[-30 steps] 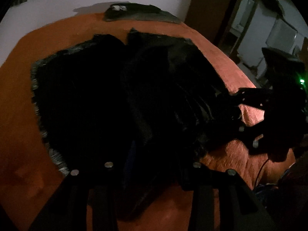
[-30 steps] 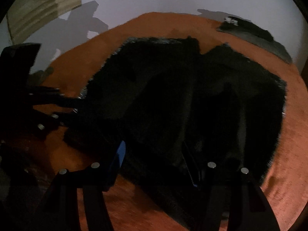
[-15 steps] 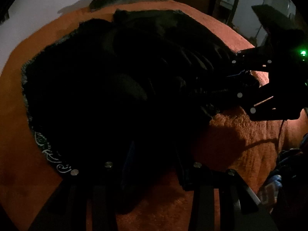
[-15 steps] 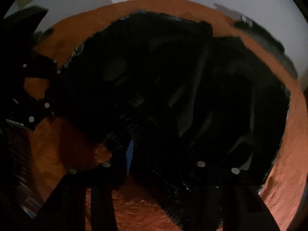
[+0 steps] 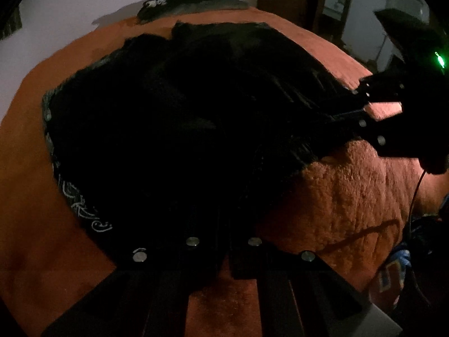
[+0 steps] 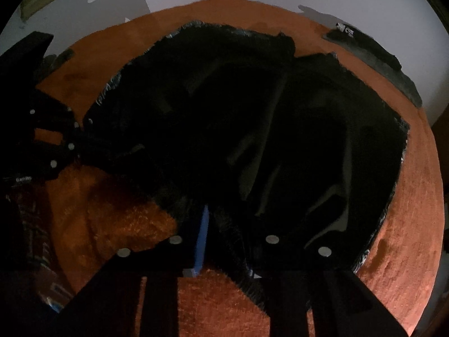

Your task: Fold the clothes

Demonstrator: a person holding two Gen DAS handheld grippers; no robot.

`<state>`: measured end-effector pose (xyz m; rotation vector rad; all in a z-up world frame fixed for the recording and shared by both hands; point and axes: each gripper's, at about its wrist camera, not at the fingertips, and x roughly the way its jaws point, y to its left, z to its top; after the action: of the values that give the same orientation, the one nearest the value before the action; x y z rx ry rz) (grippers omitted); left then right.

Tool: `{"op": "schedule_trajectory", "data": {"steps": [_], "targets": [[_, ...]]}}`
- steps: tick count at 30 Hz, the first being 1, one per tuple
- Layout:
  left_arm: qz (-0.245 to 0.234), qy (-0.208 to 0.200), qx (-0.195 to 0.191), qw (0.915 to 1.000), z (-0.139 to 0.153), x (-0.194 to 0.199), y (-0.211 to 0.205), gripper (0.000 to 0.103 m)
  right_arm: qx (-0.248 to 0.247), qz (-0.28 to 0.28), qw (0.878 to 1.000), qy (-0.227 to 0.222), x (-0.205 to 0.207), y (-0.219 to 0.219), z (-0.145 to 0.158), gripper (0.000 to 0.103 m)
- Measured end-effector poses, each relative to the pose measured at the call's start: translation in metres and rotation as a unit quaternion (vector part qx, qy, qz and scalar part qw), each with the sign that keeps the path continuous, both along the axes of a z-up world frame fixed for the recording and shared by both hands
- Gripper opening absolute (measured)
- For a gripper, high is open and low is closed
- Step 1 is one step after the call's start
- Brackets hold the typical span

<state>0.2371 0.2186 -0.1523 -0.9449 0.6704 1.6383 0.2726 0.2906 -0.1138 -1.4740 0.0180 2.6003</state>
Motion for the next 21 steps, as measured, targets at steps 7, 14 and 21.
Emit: {"op": "schedule_trajectory", "data": {"steps": [7, 14, 21], "targets": [[-0.016, 0.009, 0.006, 0.9998, 0.003, 0.004, 0.000, 0.033, 0.144, 0.116, 0.983, 0.003, -0.001, -0.053, -0.007, 0.055], [-0.038, 0.043, 0.002, 0.9984, 0.003, 0.016, 0.013, 0.048, 0.236, 0.128, 0.963, 0.031, -0.013, -0.073, -0.007, 0.042], [-0.038, 0.072, -0.009, 0.9966, -0.002, 0.025, 0.016, 0.050, 0.226, 0.131, 0.965, -0.012, -0.011, -0.064, -0.018, 0.018]]}}
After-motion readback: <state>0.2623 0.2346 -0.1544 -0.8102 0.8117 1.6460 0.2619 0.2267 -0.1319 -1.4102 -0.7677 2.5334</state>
